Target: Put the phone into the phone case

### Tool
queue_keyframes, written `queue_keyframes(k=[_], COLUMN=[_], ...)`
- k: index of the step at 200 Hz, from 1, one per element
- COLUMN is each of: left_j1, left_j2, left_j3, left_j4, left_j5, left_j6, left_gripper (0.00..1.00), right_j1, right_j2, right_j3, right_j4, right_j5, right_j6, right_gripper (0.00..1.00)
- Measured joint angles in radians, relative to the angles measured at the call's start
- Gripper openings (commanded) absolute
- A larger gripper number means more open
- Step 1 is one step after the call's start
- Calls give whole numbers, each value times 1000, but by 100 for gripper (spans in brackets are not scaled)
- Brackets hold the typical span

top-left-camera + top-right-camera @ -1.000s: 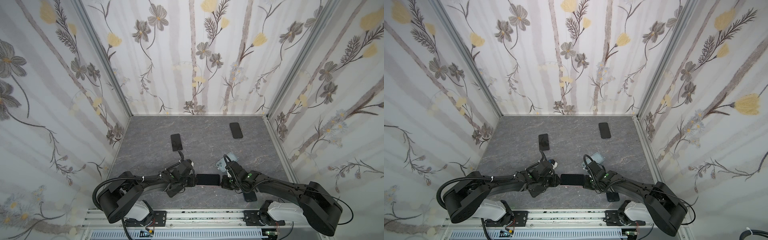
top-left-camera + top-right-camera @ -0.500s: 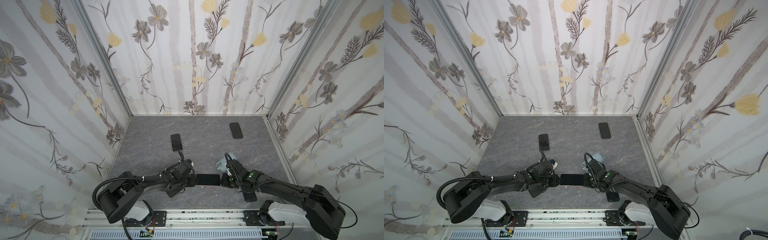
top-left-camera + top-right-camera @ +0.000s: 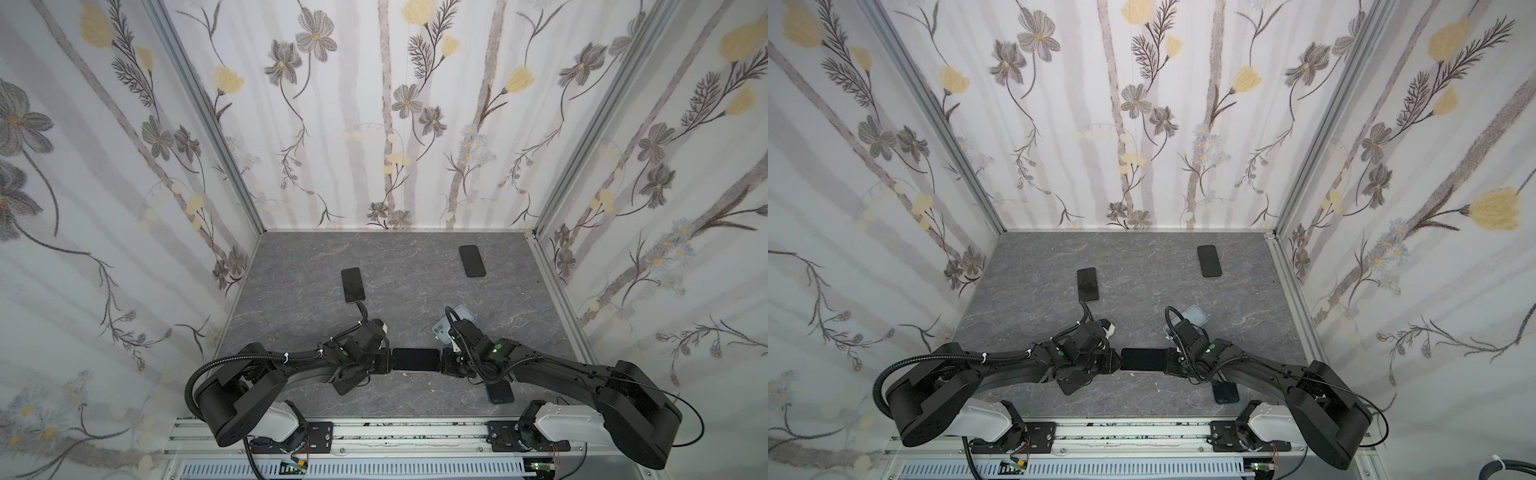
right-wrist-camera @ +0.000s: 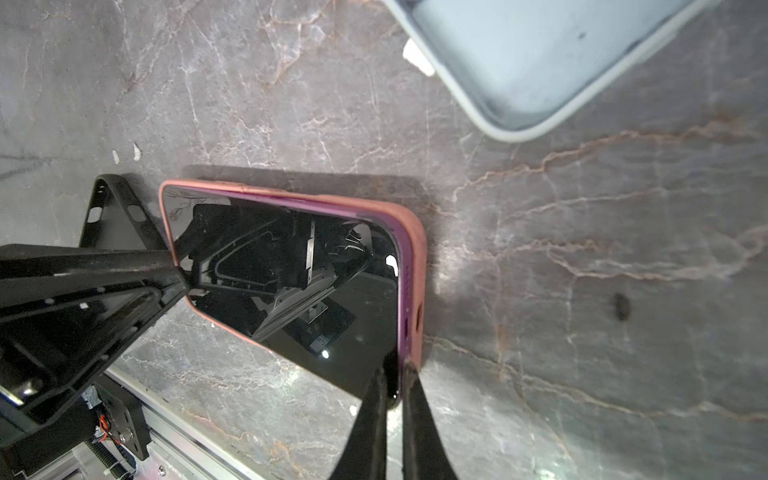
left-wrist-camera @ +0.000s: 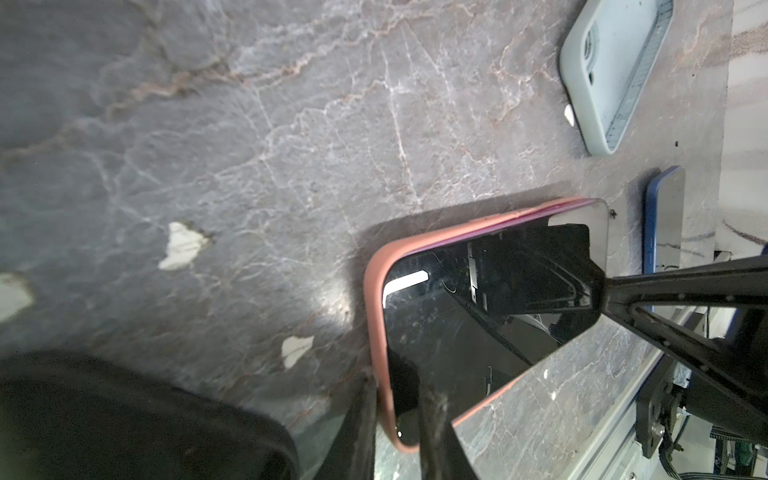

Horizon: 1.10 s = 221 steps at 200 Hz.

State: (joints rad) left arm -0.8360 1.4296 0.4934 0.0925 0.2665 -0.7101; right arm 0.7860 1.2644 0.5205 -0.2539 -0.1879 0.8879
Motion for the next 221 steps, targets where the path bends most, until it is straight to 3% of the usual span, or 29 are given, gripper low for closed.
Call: queue_keyframes(k=[130,157,181,221], left_j1=[1,1,1,28], left_j2=[18,19,18,-6], left_j3=[21,23,33,94], left_j4=[-18,-20,-36,-93], left_j5=[1,1,0,-23], left_j6=[0,1,5,36], left_gripper=[22,22,23,26], right_j1=[2,5,10,0], right_j2=[71,75,81,56], right_j3=[5,17,58,203], right_j4=[14,3,-35,-169], right_j5=[23,27,34,95], right_j6=[-11,-13,-27,-84], right_gripper=[7,9,18,19])
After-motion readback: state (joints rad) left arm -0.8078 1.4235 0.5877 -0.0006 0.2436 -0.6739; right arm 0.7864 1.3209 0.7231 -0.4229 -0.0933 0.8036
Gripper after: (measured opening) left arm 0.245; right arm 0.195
